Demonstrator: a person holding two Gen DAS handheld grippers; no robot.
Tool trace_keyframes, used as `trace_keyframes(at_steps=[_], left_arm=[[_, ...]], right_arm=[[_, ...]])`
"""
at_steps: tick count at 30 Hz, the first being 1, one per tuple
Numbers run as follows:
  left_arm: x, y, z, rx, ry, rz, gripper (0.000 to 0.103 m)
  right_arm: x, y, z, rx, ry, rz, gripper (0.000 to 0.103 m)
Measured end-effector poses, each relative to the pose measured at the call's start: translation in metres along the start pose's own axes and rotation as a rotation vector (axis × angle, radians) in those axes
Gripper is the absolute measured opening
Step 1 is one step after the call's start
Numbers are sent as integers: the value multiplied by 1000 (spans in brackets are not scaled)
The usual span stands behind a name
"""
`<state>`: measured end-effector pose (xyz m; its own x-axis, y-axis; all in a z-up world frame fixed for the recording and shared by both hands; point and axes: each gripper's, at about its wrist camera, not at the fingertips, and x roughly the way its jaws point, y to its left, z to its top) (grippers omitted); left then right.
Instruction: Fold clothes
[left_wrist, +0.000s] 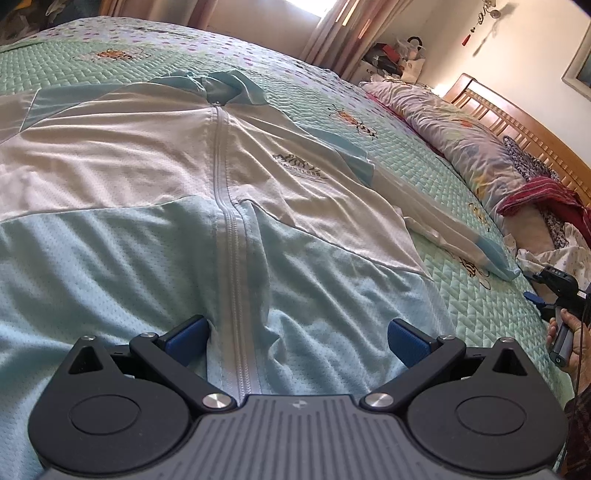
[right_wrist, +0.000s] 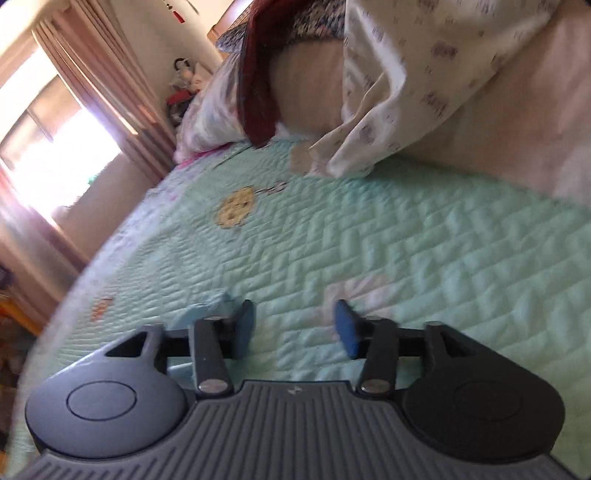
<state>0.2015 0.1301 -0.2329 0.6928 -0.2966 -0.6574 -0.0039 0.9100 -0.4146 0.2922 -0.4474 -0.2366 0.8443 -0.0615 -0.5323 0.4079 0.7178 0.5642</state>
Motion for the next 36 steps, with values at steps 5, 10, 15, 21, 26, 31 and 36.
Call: trace_keyframes(at_steps=[5,10,15,21,26,31,36], left_arm=[[2,-5,-3,32,-2,24,102],[4,-13,-5,77,2,64,102],[6,-20,-7,122,6,104,102],[9,-27,-10,179,14,137,102],[10,-30,-13,209,19,155,102],[8,-26,-14,215,13,143,102],[6,-24,-13,192,3,123,102]], right_arm=[[25,10,4,-34,50,82,60],[62,47,8,-292,108,51,61],[81,74,1,-499,189,134,21],[68,97,4,-621,-33,-19,20],[88,97,2,-593,-33,-63,26],[64,56,12,-256,-76,-42,54],[22,13,6,89,-57,128,53]])
